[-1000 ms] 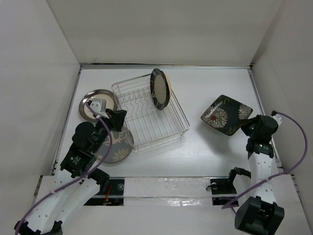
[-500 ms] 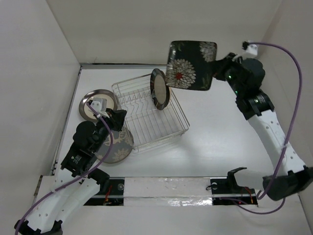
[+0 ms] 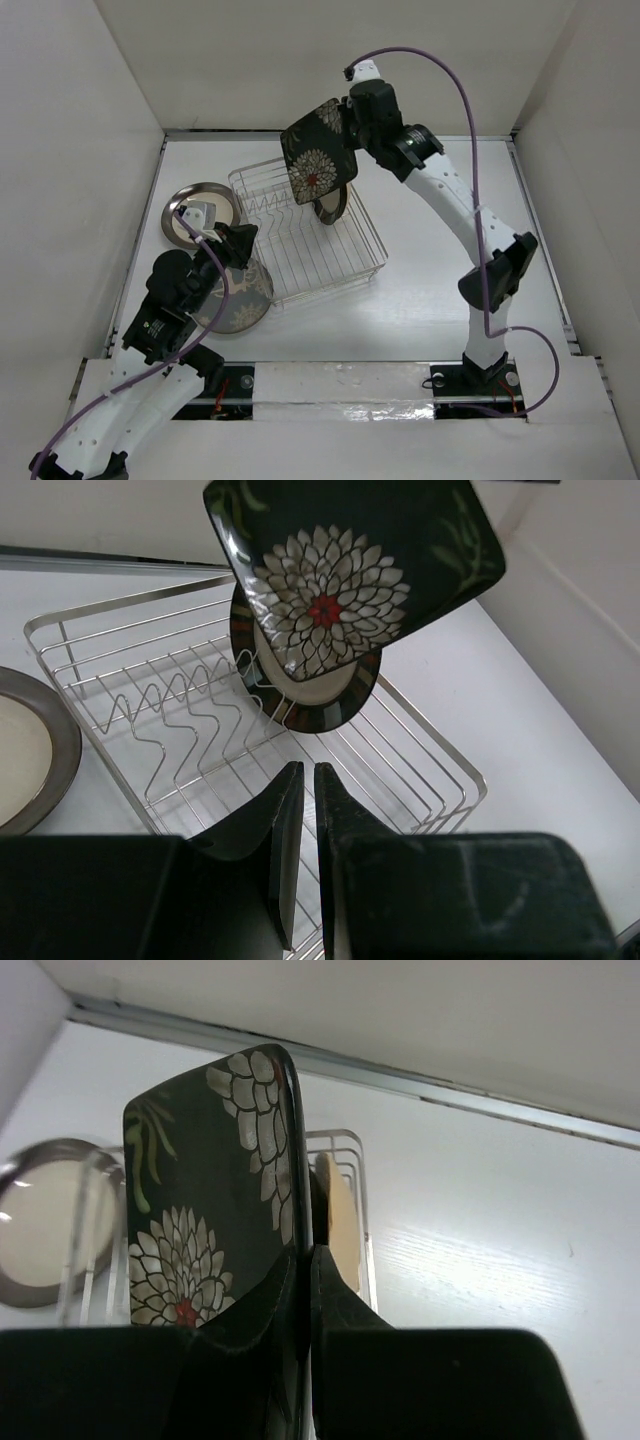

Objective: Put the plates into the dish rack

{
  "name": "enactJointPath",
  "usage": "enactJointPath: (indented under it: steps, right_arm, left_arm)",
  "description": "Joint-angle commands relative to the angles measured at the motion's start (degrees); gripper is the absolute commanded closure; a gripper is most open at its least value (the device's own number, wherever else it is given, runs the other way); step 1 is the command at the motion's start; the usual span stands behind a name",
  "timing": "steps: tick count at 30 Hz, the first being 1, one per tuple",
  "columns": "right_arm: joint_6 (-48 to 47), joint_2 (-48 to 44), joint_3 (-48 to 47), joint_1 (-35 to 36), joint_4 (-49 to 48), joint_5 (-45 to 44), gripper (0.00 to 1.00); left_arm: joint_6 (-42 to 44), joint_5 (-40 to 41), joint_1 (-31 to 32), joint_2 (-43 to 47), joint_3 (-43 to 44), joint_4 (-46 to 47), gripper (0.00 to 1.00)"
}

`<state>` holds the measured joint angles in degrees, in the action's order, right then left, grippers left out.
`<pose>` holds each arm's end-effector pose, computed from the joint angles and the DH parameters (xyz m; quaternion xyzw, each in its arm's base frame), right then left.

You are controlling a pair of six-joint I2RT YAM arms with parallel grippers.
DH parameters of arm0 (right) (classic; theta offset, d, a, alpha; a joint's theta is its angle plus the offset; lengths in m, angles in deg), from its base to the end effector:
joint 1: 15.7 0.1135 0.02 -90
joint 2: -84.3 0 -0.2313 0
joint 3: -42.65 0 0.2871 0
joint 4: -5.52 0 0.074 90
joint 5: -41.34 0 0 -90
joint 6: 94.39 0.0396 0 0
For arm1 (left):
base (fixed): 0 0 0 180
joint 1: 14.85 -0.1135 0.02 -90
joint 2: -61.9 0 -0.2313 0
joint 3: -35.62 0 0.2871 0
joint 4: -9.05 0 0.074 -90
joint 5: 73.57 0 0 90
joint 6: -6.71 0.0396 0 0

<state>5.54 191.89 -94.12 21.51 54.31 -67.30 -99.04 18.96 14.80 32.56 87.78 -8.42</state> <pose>0.3626 0.2594 0.4365 -0.0995 0.8057 0.1061 0.5742 0.1713 -0.0955 0.3488 0.0653 0.6702 -0.2715 0.6876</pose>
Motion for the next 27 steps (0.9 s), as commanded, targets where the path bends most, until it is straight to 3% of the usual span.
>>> enactJointPath:
  steps: [1,11,19,27]
  right_arm:
    - [-2.5,0.7,-8.1,0.5,-0.7,-10.4,1.0]
    - [-12.9,9.4,-18.0,7.8,3.9,-27.7,1.0]
    - [-24.9,15.6,-20.6,12.8,0.0,-39.4,1.0]
    - [-31.5,17.0,-17.5,14.6,-4.2,-41.2,1.0]
  left_arm:
    - [0.1,-0.8,0.3,0.7,0.8,2.7,0.92]
    - [-0.2,-2.0,-0.2,1.9,0.7,3.1,0.92]
    - [-0.2,-1.5,-0.2,2.9,0.8,3.0,0.91]
    - [-0.3,-1.5,-0.2,3.2,0.9,2.9,0.91]
